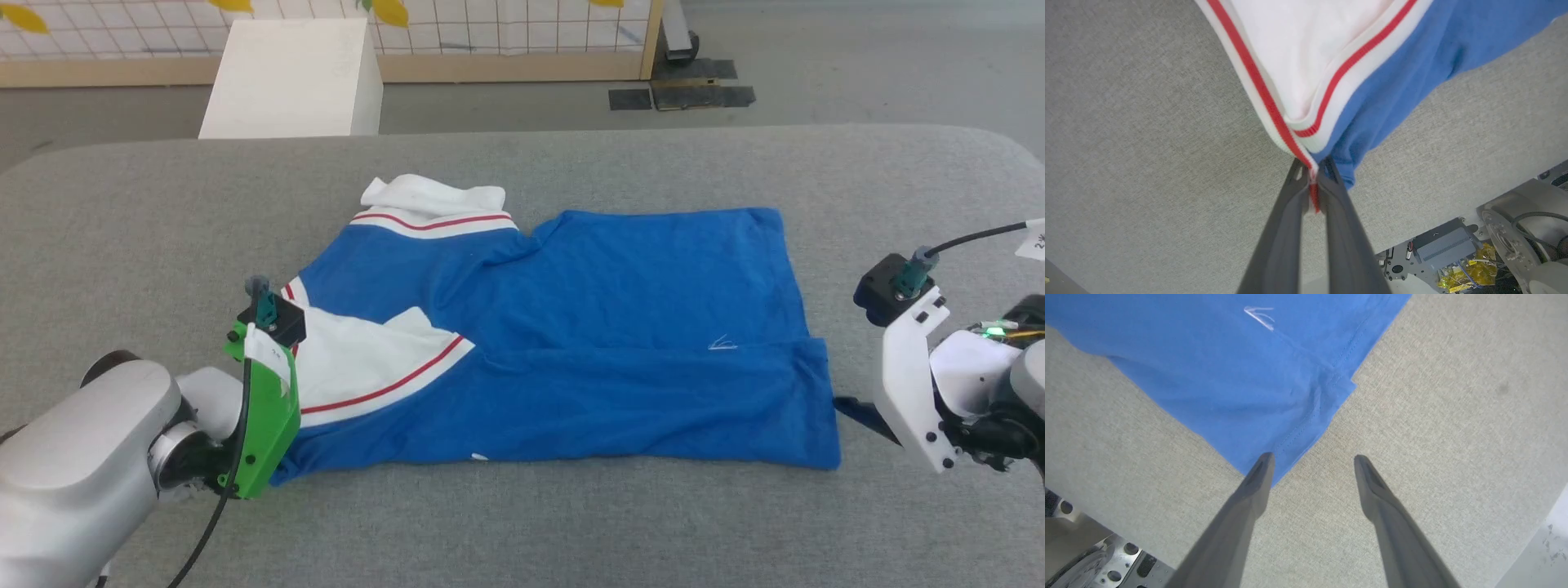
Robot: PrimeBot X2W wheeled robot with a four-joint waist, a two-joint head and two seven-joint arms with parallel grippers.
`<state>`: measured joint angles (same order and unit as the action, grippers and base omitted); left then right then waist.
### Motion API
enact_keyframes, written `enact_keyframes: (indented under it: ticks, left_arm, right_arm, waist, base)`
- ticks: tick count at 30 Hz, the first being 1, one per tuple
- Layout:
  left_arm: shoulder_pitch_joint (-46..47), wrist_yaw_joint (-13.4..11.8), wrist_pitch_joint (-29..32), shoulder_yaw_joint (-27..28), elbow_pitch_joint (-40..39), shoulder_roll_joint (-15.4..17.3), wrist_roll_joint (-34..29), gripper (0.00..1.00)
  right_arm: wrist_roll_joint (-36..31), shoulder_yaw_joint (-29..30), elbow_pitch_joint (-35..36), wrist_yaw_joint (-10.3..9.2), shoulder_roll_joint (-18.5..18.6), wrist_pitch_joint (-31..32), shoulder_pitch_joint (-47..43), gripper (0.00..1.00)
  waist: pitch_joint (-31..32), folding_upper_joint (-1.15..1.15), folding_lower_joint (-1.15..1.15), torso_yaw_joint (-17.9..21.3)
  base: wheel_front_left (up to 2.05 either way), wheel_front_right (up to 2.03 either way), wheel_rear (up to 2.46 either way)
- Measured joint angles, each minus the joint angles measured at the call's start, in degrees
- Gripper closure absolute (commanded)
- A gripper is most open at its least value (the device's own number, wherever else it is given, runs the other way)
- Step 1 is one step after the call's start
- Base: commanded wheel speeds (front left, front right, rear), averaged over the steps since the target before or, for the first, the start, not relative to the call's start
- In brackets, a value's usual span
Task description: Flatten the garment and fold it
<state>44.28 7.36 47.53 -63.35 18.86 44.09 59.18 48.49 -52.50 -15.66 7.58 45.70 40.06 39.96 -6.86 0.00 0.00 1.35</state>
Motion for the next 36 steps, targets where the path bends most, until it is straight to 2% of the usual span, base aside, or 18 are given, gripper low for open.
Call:
enact_keyframes:
  ticks: [4, 12, 19, 20, 21, 29, 36]
  left_arm:
    - [0.76, 0.00, -0.84, -0.41, -0.26, -0.14, -0.10, 1.00]
    - [3.48, 0.00, -1.82, -0.77, -0.27, -0.89, -0.19, 1.00]
    - [4.24, 0.00, -3.33, -1.63, 0.98, -0.98, -0.18, 1.00]
    - [4.23, 0.00, -3.65, -1.79, 1.14, -0.96, -0.16, 1.00]
    - [4.23, 0.00, -3.91, -1.91, 1.32, -0.94, -0.15, 1.00]
    - [2.46, 0.00, -7.58, -1.69, 3.15, -0.57, 1.45, 1.00]
    - [-0.09, 0.00, -9.92, -1.13, 1.25, 1.83, 4.04, 1.00]
  right_arm:
    - [4.53, -1.44, -2.91, -0.01, -0.60, 3.55, 0.60, 0.00]
    - [7.90, -2.13, -11.93, -0.01, -6.84, 1.33, 0.17, 0.00]
    - [8.62, -4.04, -13.14, 0.04, -6.97, -1.04, 0.46, 0.00]
    - [8.58, -4.57, -13.00, 0.05, -6.79, -1.67, 0.79, 0.76]
    - [8.48, -5.41, -12.73, 0.05, -6.61, -2.32, 1.19, 1.00]
    - [7.43, -9.64, -10.96, -0.01, -5.50, -9.64, 2.67, 1.00]
    - [7.93, -11.68, -5.47, -0.01, -1.07, -15.25, 2.65, 1.00]
  waist:
    - [-1.08, 0.00, 0.00, -0.48]
    - [-4.45, 0.00, 0.00, -1.80]
    - [-6.73, -0.01, 0.00, -3.01]
    - [-6.83, 0.00, 0.00, -3.01]
    - [-6.83, -0.01, 0.00, -2.92]
    - [-4.83, 0.00, 0.00, -1.53]
    - [-1.00, 0.00, 0.00, -1.01]
  base:
    - [0.00, 0.00, 0.00]
    - [0.00, 0.00, 0.00]
    - [0.00, 0.00, 0.00]
    - [0.00, 0.00, 0.00]
    - [0.00, 0.00, 0.00]
    - [0.00, 0.00, 0.00]
    - [0.00, 0.00, 0.00]
